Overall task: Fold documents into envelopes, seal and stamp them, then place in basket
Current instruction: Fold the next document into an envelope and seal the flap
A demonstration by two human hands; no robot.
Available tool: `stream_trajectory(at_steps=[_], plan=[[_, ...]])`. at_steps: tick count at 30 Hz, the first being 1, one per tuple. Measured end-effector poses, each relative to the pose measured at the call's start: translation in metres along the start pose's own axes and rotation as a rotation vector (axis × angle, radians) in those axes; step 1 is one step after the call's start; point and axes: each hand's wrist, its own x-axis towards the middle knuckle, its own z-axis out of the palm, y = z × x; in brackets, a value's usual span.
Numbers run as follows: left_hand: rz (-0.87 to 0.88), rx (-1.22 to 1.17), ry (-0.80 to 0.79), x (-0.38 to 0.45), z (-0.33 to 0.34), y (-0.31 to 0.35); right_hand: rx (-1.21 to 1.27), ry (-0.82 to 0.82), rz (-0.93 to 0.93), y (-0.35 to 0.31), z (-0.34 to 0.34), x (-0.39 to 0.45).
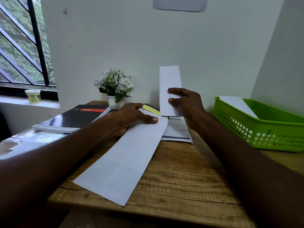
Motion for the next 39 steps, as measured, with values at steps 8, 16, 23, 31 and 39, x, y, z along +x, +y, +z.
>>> stream_trajectory(at_steps=[8, 16, 23, 31, 39], plan=[[0.043, 0.062, 0.009, 0.000, 0.003, 0.000, 0.001, -0.068, 0.023, 0.000, 0.003, -0.004], [0.032, 0.052, 0.026, 0.000, 0.003, 0.001, 0.112, -0.245, 0.212, -0.005, 0.012, -0.014], [0.001, -0.038, 0.050, -0.002, 0.003, 0.003, 0.199, -0.336, 0.329, -0.001, 0.013, -0.015], [0.003, 0.003, 0.064, 0.001, 0.003, 0.002, 0.249, -0.210, 0.457, 0.005, 0.007, -0.009], [-0.070, -0.019, 0.048, -0.001, 0.002, 0.006, 0.335, -0.120, 0.457, 0.007, 0.007, -0.008]])
